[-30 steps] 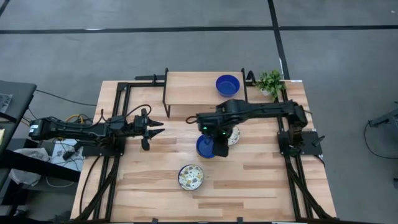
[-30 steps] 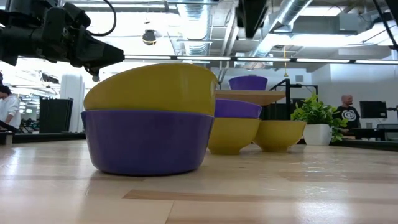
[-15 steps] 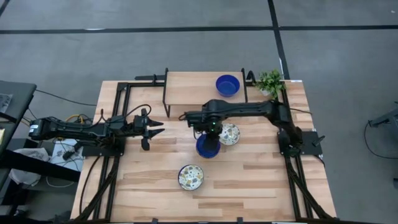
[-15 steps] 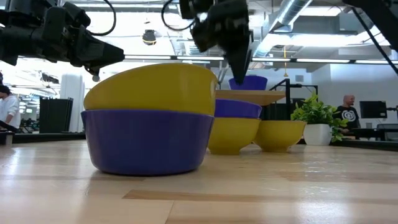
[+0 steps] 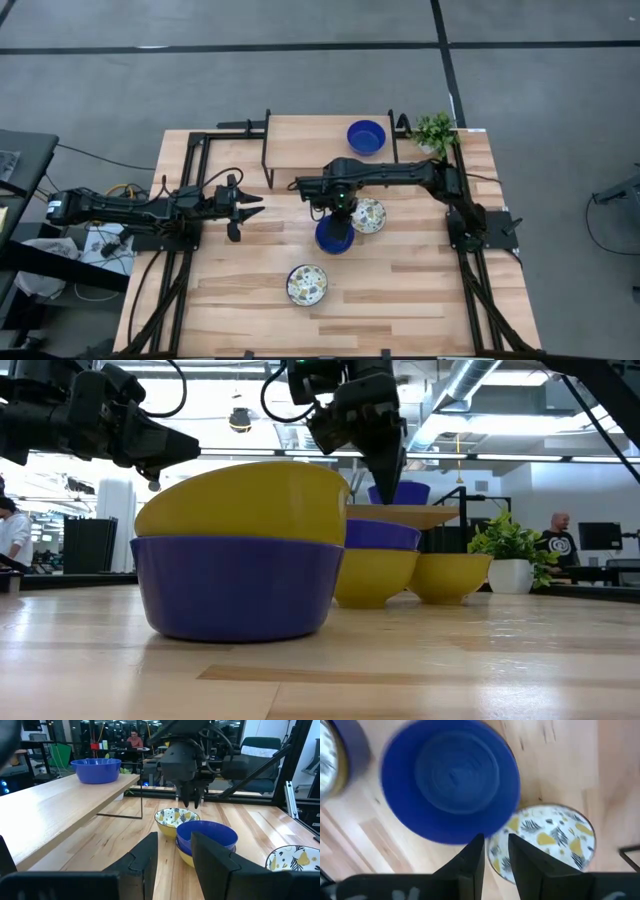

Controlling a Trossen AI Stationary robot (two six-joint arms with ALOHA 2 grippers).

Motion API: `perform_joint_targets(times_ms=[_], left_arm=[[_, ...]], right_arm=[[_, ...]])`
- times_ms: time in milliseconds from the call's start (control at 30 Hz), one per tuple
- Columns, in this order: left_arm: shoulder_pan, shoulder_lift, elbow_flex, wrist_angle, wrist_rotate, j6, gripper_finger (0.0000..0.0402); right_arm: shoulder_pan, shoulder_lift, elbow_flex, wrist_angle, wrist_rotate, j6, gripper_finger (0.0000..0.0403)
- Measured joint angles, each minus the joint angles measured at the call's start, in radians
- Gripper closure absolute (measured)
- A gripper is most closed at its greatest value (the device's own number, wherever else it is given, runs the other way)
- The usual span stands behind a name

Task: Pick & Place Mini bowls
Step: Stack the top blue bowl on top of the blue bowl on the shelf

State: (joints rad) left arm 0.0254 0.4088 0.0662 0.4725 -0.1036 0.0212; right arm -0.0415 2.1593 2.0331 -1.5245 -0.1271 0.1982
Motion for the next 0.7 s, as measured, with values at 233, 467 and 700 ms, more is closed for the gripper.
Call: perform_joint_targets(times_ms=[233,467,700], left_arm=[[0.000,0.000,0.000,0.000,0.000,0.000,0.0286],[0.000,0.000,0.000,0.000,0.000,-0.003,0.0286],[0.000,0.000,0.000,0.000,0.000,-0.002,0.0286]], right_arm=[[0.002,0.000,0.000,-0.046,0.000,-0.024,0.0326],[0.003,-0.005,0.000,-0.046,-0.009,-0.041,0.0326],[0.010,-0.038,0.000,-0.011,-0.027,0.027,0.0326]])
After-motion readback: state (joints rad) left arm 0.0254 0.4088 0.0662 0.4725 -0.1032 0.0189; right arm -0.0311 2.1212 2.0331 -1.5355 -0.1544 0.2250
